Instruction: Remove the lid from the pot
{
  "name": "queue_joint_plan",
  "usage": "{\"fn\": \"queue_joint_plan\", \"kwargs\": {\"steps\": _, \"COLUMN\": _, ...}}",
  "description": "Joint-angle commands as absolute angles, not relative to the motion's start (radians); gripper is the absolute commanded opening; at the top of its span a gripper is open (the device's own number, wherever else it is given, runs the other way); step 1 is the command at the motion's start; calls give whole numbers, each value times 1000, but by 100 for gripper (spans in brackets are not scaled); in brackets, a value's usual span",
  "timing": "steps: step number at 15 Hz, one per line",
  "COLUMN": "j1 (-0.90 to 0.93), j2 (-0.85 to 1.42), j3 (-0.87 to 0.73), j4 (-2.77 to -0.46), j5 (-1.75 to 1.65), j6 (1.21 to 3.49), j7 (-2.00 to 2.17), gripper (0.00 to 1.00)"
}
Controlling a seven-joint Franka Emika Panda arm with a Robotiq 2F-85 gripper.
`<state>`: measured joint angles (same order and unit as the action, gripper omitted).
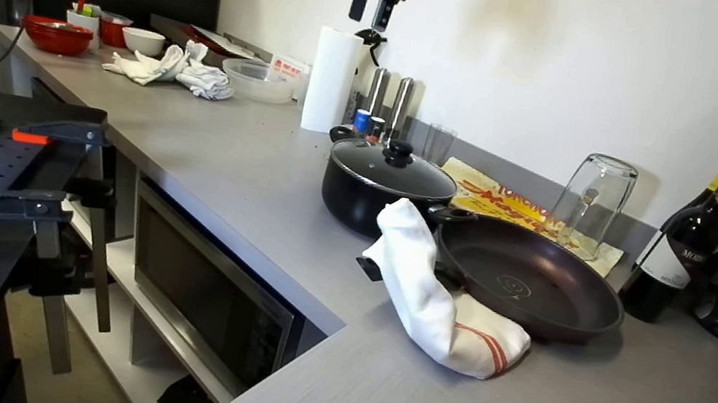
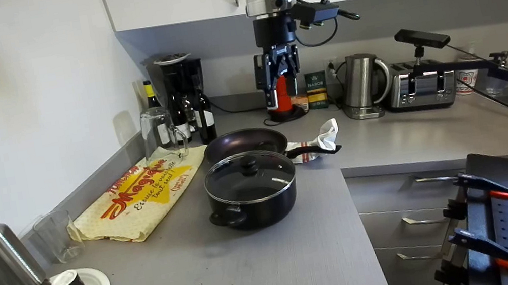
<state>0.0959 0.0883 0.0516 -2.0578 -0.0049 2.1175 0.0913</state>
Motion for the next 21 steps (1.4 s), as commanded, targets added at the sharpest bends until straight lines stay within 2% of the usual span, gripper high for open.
{"fn": "queue_joint_plan", "kwargs": {"steps": 1, "j1": 99, "j2": 219, "j3": 55, "j4": -1919, "j5": -51, "j6": 2094, "j7": 154, "gripper": 100}}
{"fn": "queue_joint_plan", "kwargs": {"steps": 12, "j1": 111, "j2": 490, "j3": 38, "j4": -1694, "j5": -45, "j6": 2091, "j7": 166, "gripper": 100}}
{"fn": "queue_joint_plan", "kwargs": {"steps": 21, "j1": 109, "j2": 606, "j3": 31, "j4": -1610, "j5": -38, "j6": 2093, "j7": 152, "gripper": 100}}
